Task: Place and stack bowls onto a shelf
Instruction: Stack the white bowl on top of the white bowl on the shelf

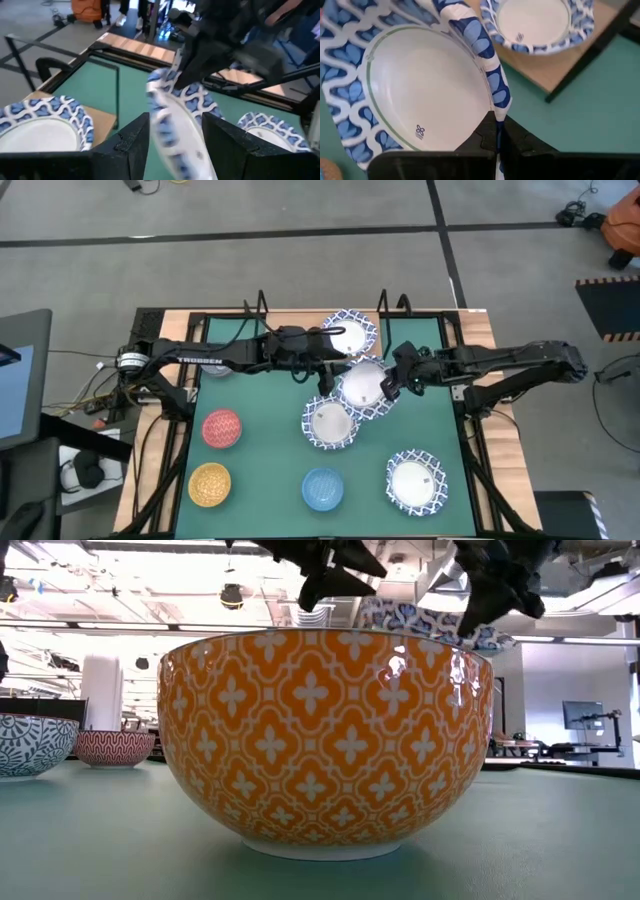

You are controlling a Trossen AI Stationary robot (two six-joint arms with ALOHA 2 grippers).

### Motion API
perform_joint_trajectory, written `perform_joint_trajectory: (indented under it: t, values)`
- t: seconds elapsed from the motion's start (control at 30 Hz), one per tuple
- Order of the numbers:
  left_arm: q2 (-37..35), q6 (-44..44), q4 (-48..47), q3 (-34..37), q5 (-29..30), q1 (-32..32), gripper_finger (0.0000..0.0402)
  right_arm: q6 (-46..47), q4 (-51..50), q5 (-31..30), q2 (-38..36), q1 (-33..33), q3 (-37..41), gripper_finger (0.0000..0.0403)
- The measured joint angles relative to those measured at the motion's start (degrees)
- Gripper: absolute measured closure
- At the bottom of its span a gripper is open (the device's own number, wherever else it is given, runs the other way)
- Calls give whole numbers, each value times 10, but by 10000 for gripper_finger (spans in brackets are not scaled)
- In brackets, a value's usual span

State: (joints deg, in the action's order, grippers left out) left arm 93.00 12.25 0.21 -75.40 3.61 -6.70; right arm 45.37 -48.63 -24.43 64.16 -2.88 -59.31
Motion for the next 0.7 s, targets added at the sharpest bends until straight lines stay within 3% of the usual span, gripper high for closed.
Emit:
perform_joint_trajectory:
  t: [0.27,0.47,0.6,0.7]
  values:
    - [1,8,-75,0,48,1,250,-68,79,-3,0,0,0,378]
    - [-1,23,-99,0,74,1,321,-77,92,4,0,-1,0,371]
    - [-1,23,-98,0,74,-10,387,-84,95,18,0,-1,0,332]
    - [-1,36,-97,0,73,-29,394,-82,93,17,-7,-1,0,292]
